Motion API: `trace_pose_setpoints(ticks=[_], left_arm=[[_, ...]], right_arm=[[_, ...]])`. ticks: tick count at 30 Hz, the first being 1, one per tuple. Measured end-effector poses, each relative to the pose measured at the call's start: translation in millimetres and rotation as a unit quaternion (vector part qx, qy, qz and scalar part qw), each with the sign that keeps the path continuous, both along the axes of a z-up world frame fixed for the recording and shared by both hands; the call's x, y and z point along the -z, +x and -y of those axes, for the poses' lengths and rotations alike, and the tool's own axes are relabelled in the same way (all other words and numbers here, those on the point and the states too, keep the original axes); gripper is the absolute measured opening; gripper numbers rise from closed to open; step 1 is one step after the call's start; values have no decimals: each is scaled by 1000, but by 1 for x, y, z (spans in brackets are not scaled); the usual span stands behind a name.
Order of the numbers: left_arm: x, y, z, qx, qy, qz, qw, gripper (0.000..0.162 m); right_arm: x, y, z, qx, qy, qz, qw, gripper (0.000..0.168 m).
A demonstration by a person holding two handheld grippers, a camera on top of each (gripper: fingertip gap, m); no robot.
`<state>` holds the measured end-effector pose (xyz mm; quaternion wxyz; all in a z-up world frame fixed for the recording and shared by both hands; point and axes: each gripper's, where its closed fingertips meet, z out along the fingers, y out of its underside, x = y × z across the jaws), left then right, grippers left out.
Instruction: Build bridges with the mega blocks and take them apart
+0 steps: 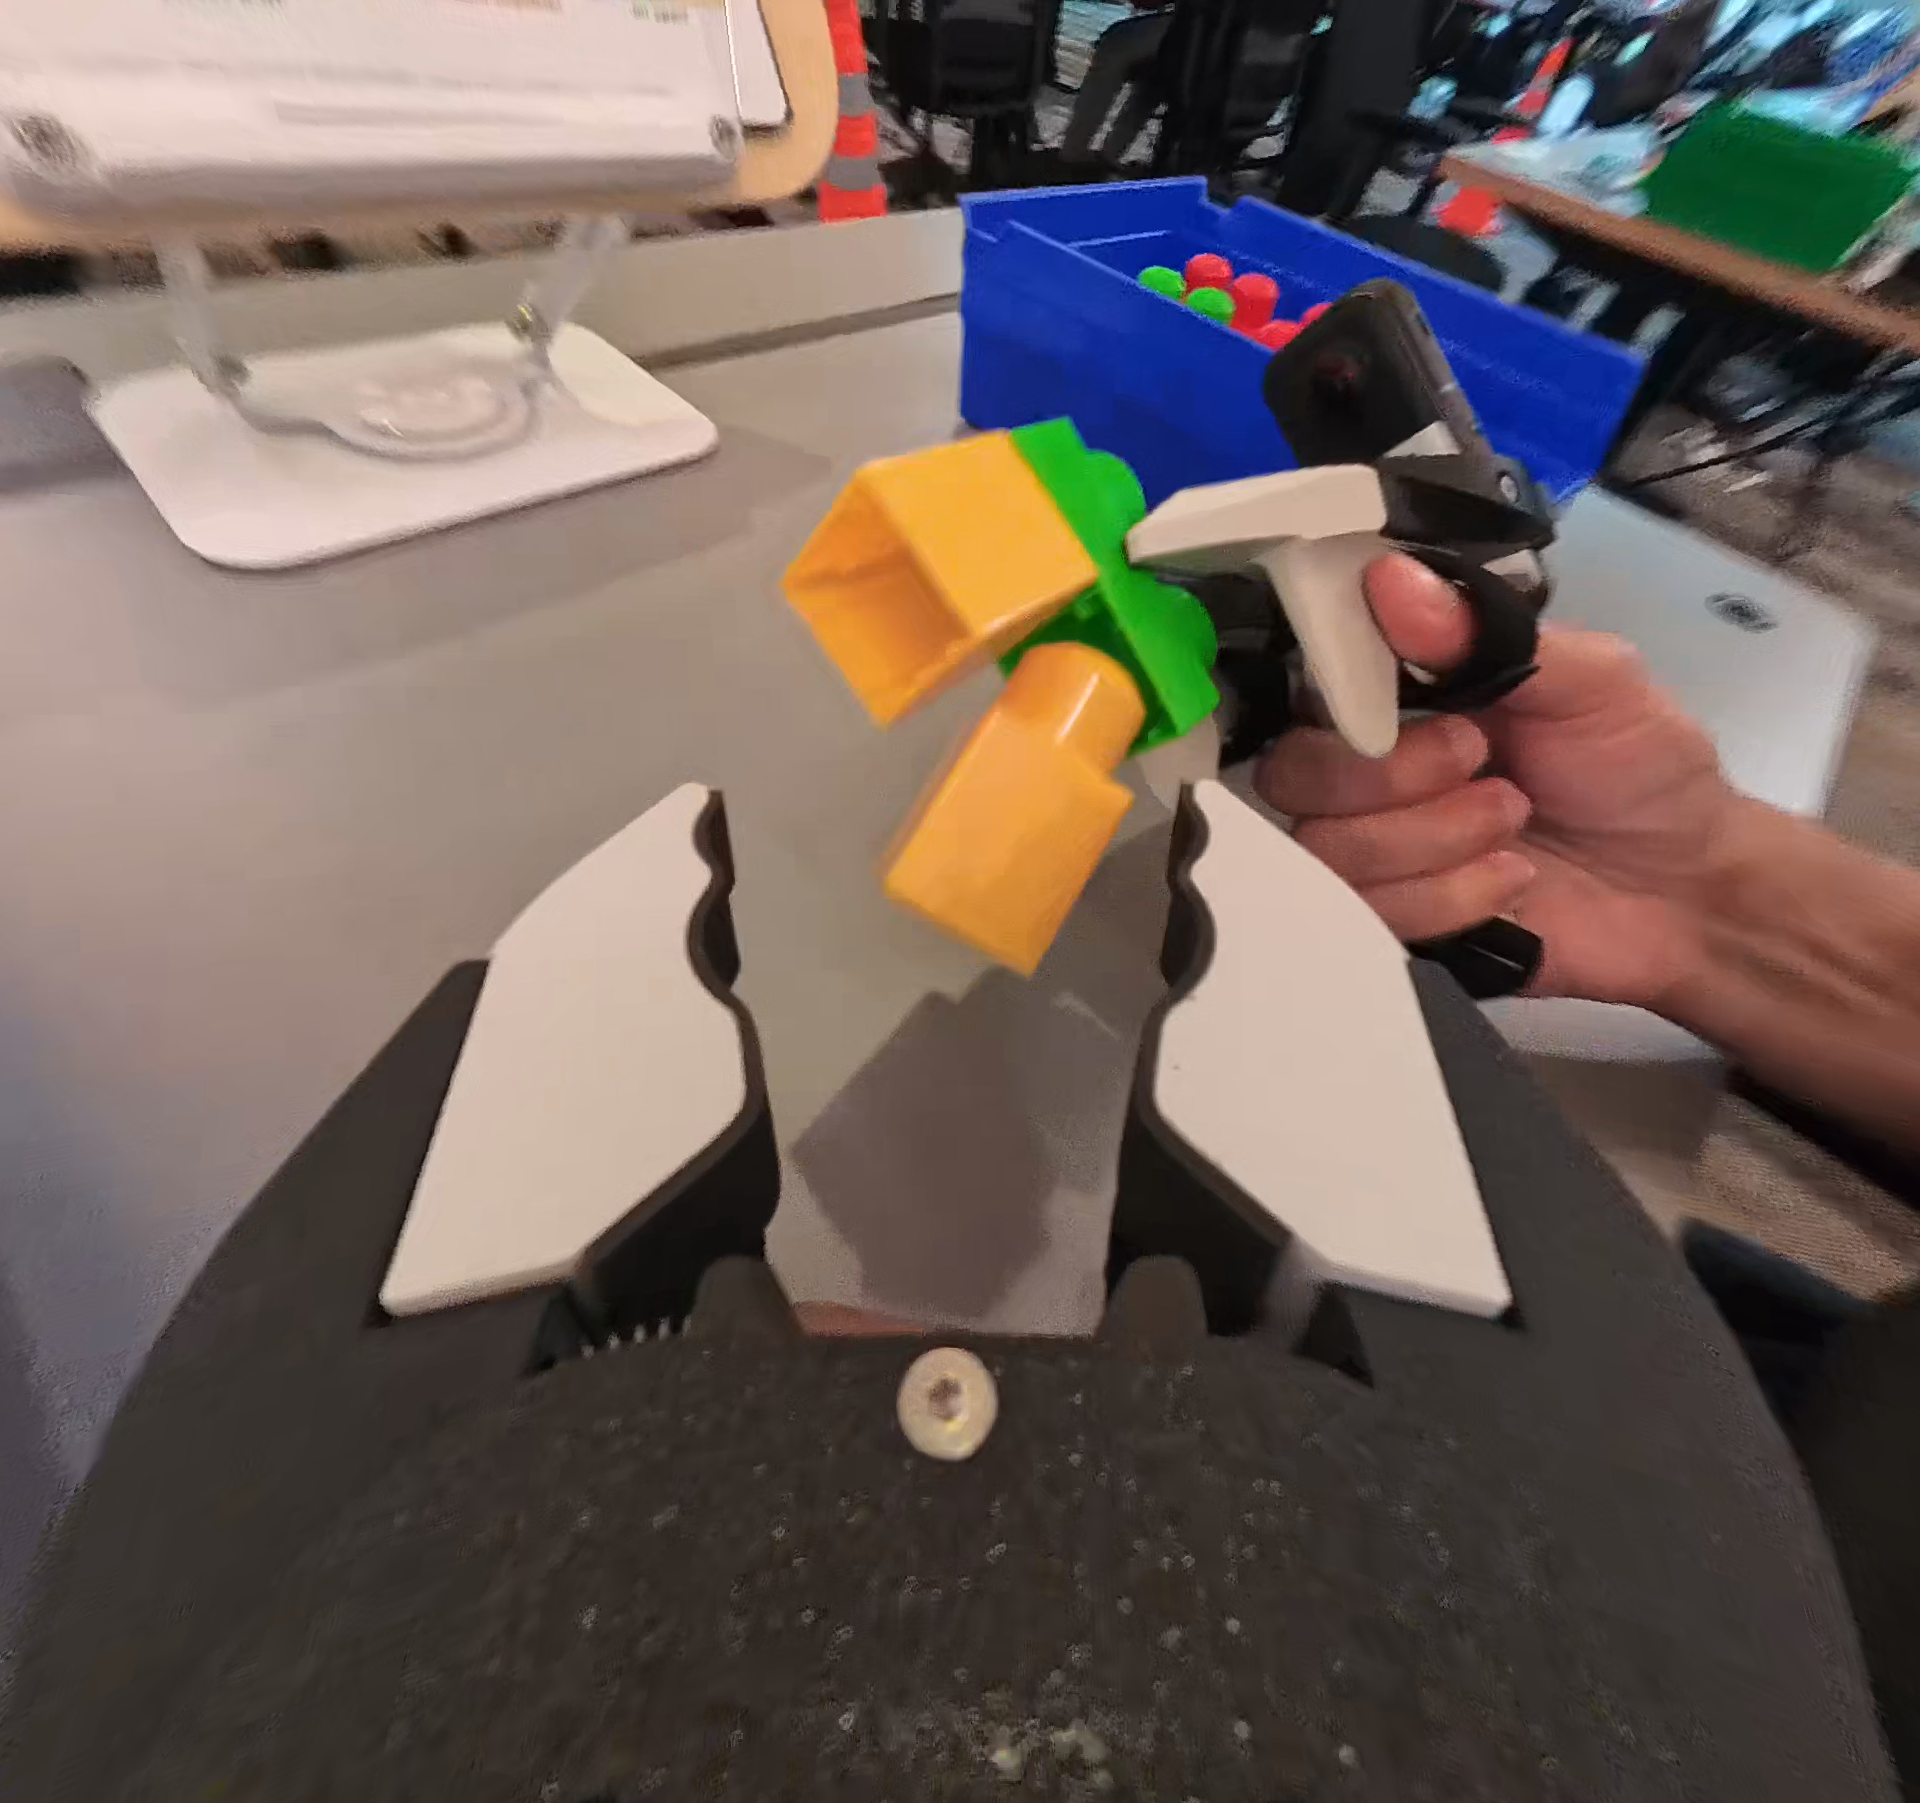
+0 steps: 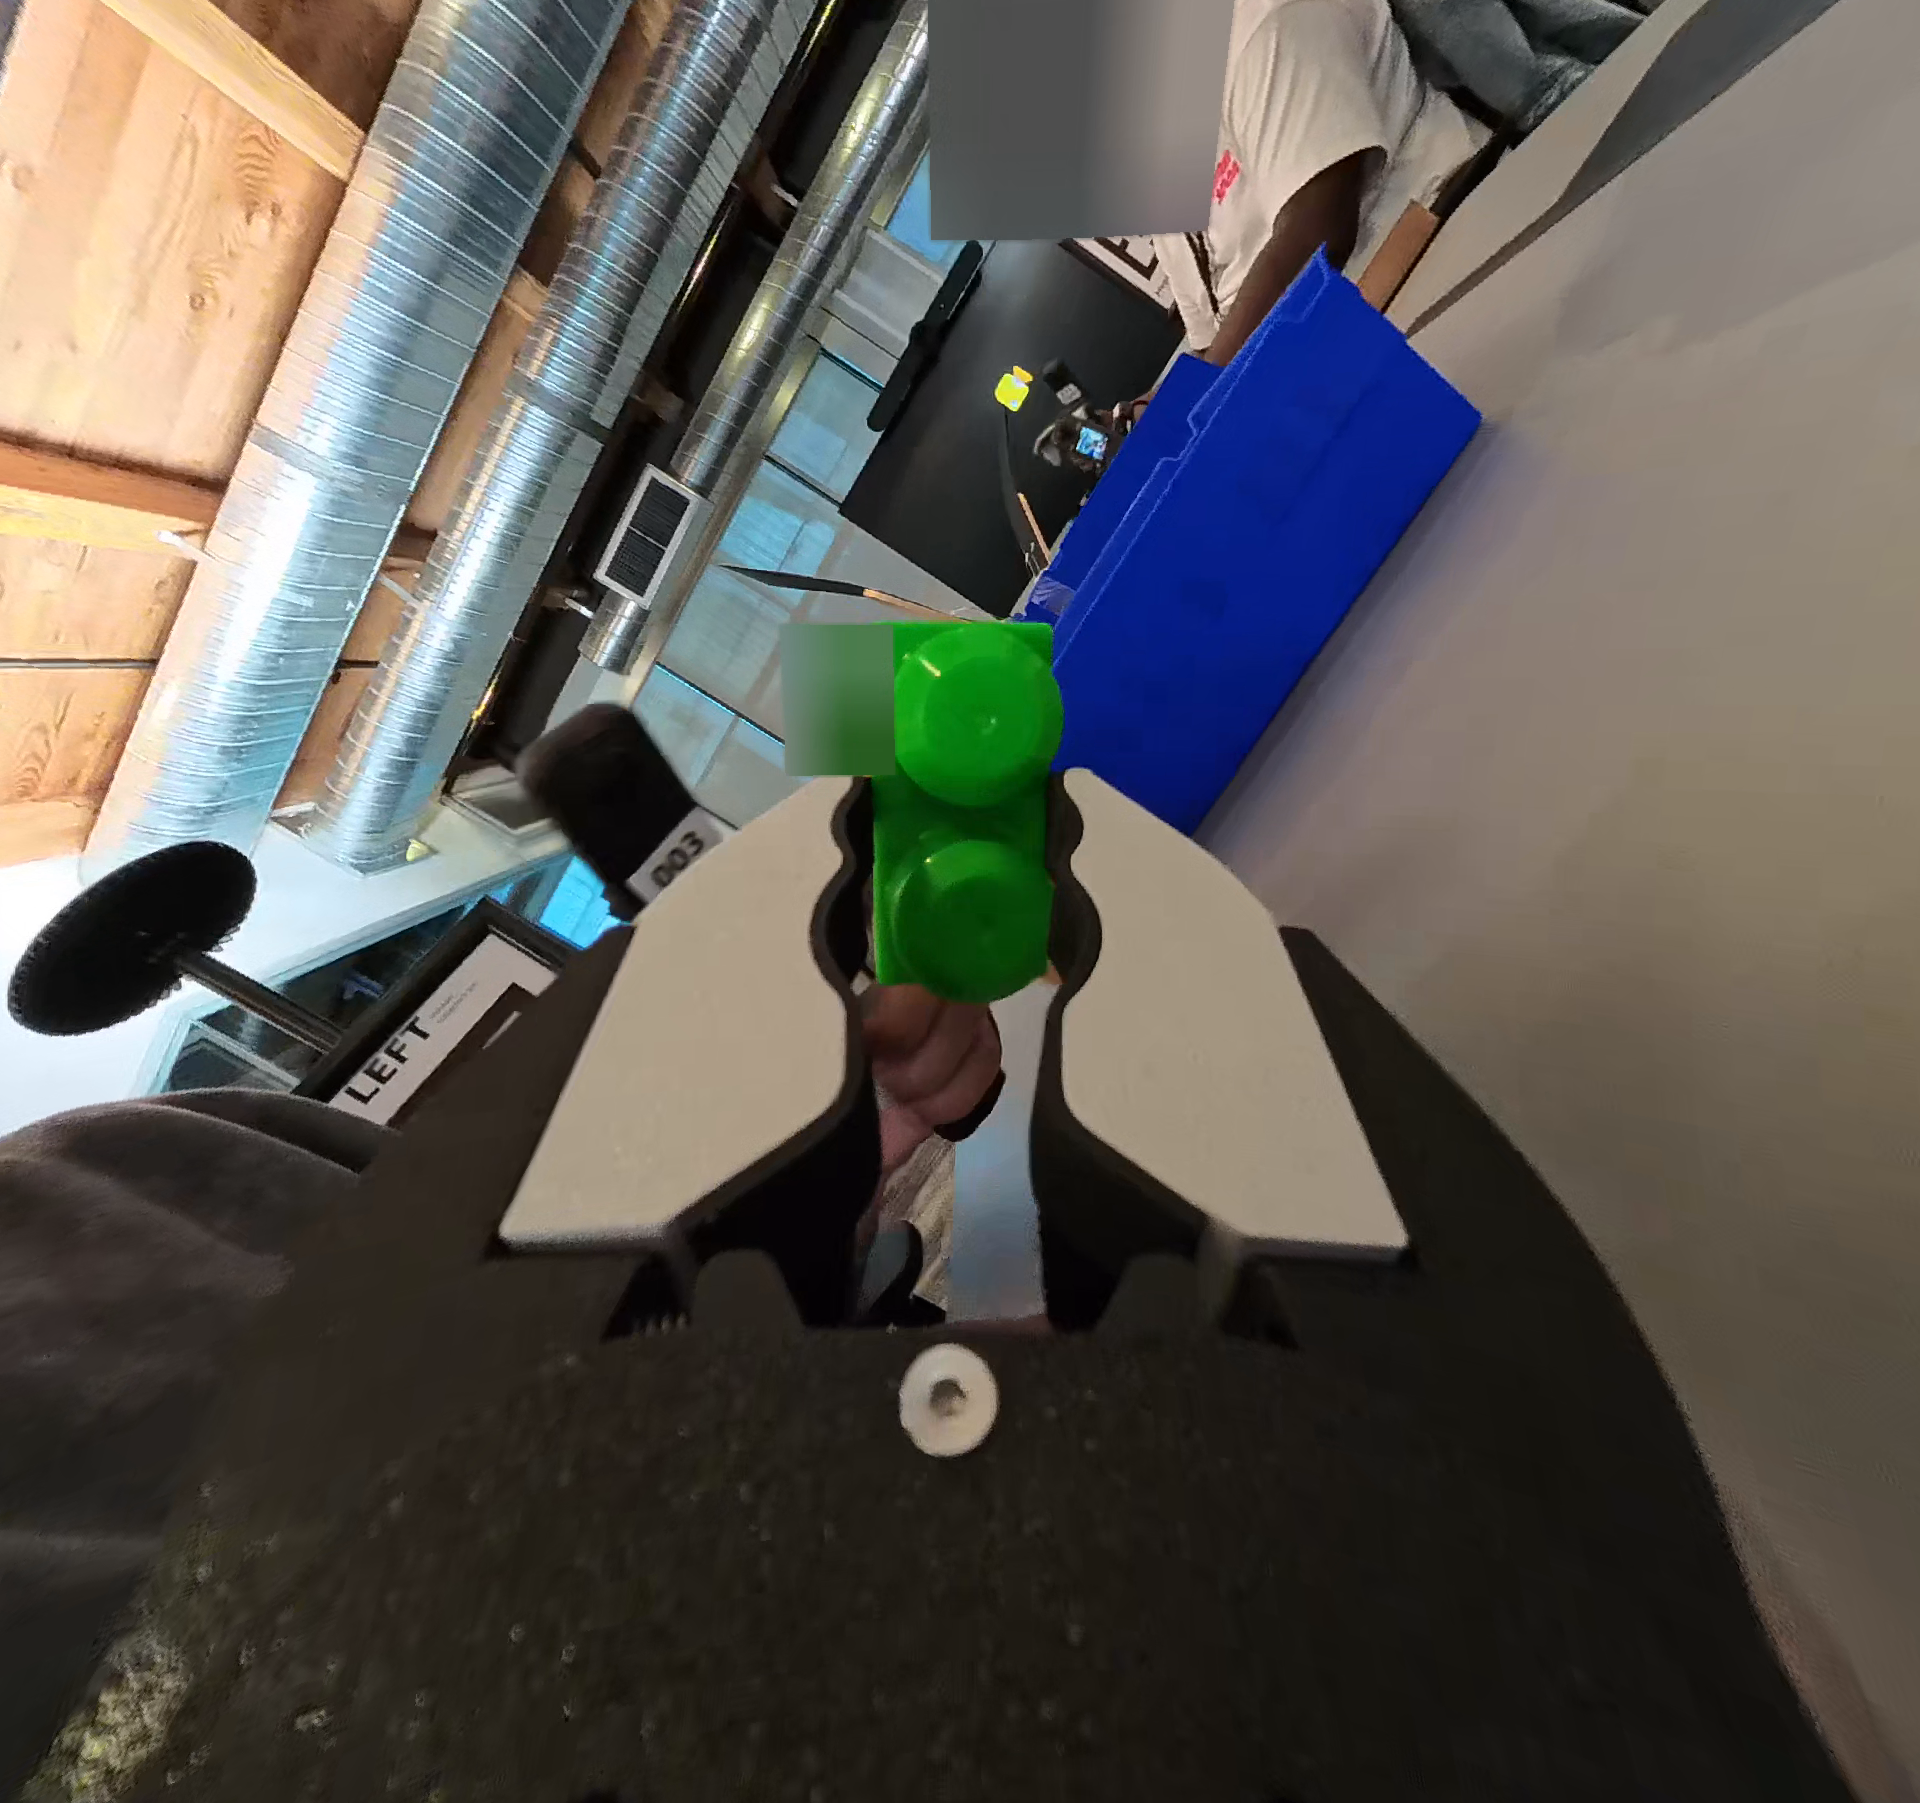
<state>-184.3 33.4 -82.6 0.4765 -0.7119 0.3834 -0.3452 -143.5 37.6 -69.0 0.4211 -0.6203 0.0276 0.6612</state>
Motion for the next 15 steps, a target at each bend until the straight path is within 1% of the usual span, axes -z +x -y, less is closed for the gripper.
trace_pose_setpoints(ticks=[2, 4, 6, 8, 10, 13, 15], left_arm=[[6, -6, 3, 27, -78, 38, 996, 81], [12, -8, 8, 58, -167, 84, 981, 80], [20, -18, 4, 58, -214, 100, 970, 75], [29, -35, 1, 44, -222, 88, 970, 74], [37, -50, 3, 31, -211, 59, 975, 69], [49, -71, 16, 15, -176, -5, 984, 69], [59, -83, 24, 0, -128, -63, 990, 69]], right_arm=[[-3, 0, 1, -3, 13, 11, 1000, 31], [1, -3, 1, -3, 20, 47, 999, 31], [10, -2, -1, 5, 16, 88, 996, 31], [17, 5, -1, 16, 16, 122, 992, 32], [18, 13, -3, 25, 19, 139, 990, 32], [15, 26, -4, 41, 27, 157, 986, 32], [14, 36, -4, 58, 38, 188, 980, 32]])
